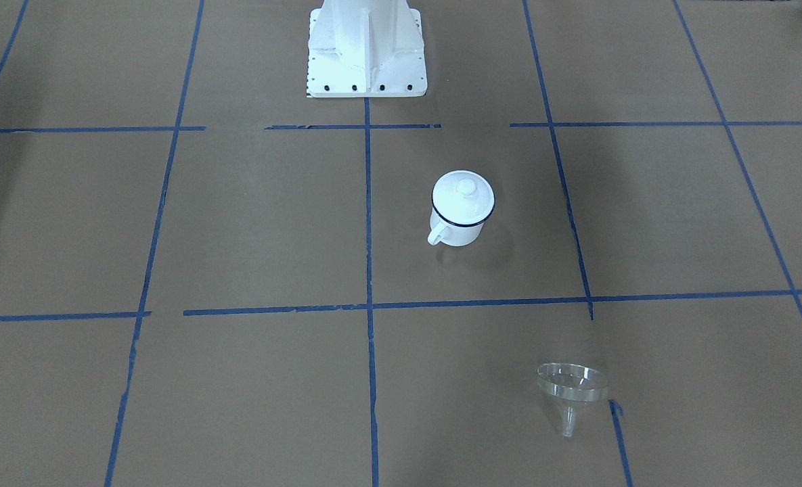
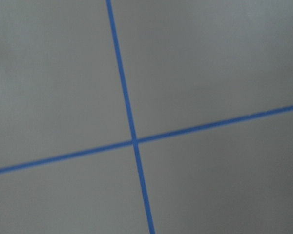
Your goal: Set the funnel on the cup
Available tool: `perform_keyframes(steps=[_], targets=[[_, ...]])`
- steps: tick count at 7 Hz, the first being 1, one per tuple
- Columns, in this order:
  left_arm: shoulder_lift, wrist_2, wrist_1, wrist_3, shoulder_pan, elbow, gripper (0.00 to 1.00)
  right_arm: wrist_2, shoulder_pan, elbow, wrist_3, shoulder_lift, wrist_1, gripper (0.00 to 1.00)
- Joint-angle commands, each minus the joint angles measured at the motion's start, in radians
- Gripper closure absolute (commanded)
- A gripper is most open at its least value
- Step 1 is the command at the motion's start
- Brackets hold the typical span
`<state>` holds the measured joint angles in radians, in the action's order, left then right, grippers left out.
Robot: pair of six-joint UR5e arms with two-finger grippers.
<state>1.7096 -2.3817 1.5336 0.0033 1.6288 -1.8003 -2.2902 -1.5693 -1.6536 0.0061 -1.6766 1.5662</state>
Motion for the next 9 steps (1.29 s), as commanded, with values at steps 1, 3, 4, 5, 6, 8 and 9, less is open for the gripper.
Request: perform_keyframes(steps=[1,3,4,5,6,8,9], targets=[[0.044,0.001,0.177,-0.322,-0.004,-0.053,0.0,0.0,0.0,0.0,0.0,0.0,0.0,0.0],[0.059,0.037,0.186,-0.436,-0.16,-0.173,0.0,0.0,0.0,0.0,0.0,0.0,0.0,0.0],[0.076,0.039,0.183,-0.528,-0.302,-0.188,0.0,0.0,0.0,0.0,0.0,0.0,0.0,0.0],[0.123,0.044,0.178,-0.721,-0.407,-0.192,0.0,0.0,0.0,0.0,0.0,0.0,0.0,0.0],[0.163,0.088,0.177,-0.926,-0.505,-0.195,0.0,0.0,0.0,0.0,0.0,0.0,0.0,0.0],[0.317,0.247,-0.007,-1.13,-0.714,-0.173,0.0,0.0,0.0,0.0,0.0,0.0,0.0,0.0],[0.412,0.281,-0.156,-1.181,-0.791,-0.168,0.0,0.0,0.0,0.0,0.0,0.0,0.0,0.0]])
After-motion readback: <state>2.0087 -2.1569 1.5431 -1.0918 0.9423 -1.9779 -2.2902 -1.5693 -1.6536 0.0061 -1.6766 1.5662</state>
